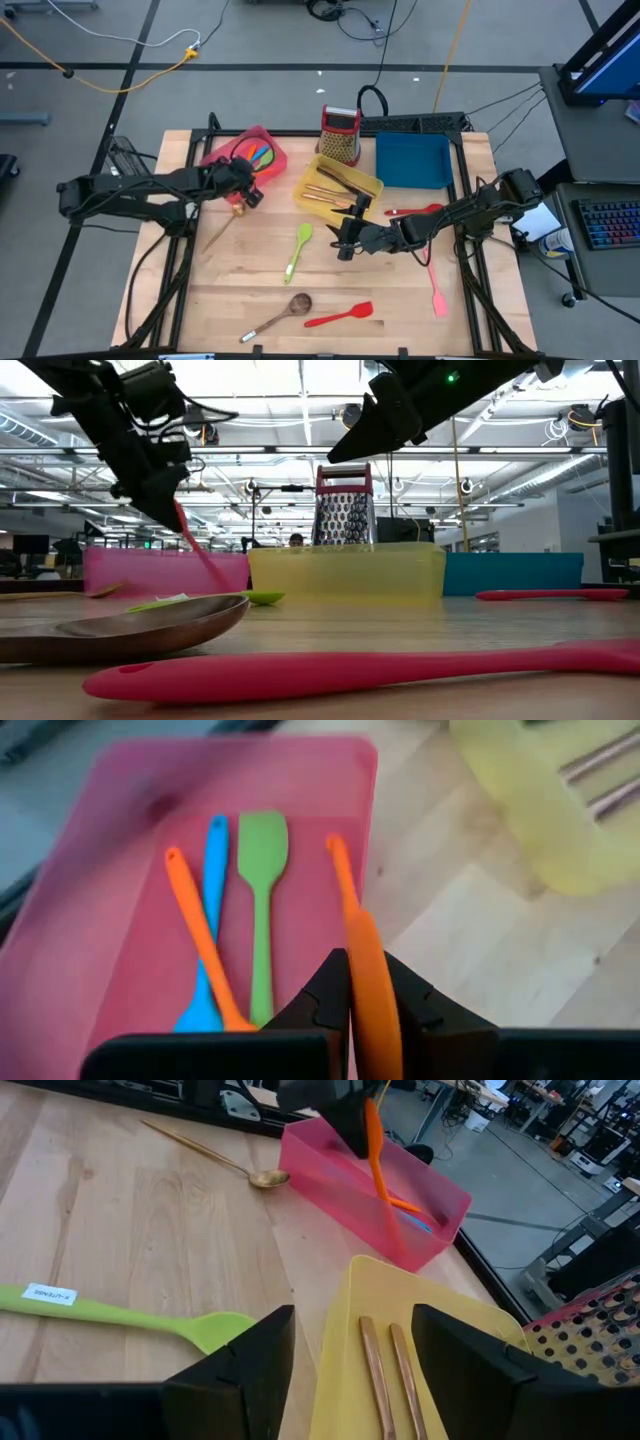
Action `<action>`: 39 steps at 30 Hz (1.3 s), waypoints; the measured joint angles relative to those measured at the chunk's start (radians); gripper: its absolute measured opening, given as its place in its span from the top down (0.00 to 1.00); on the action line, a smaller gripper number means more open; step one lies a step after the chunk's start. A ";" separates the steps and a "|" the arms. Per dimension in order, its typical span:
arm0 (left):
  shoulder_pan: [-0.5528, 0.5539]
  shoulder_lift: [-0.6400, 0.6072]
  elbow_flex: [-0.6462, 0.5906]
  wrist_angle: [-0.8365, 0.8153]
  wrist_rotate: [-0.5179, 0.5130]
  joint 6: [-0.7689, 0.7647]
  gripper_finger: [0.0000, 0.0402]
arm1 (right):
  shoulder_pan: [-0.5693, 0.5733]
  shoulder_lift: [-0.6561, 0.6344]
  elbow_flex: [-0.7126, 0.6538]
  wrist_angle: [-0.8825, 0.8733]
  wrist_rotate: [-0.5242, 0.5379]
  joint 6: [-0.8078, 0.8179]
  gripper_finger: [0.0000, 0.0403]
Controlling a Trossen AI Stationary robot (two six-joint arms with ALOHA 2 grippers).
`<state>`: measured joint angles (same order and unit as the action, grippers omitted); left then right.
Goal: Pick & Place Kitchen Items
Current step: Put the orange spatula into the red bin, then put the pink spatula into the red bin
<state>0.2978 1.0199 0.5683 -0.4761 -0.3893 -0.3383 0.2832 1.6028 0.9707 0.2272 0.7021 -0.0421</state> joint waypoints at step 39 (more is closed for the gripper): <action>0.082 0.130 -0.001 -0.060 -0.011 0.086 0.67 | 0.110 -0.013 -0.046 -0.312 -0.066 0.492 0.51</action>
<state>0.3801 1.1503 0.5674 -0.5359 -0.4008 -0.2526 0.3929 1.5894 0.9245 -0.0845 0.6363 0.4496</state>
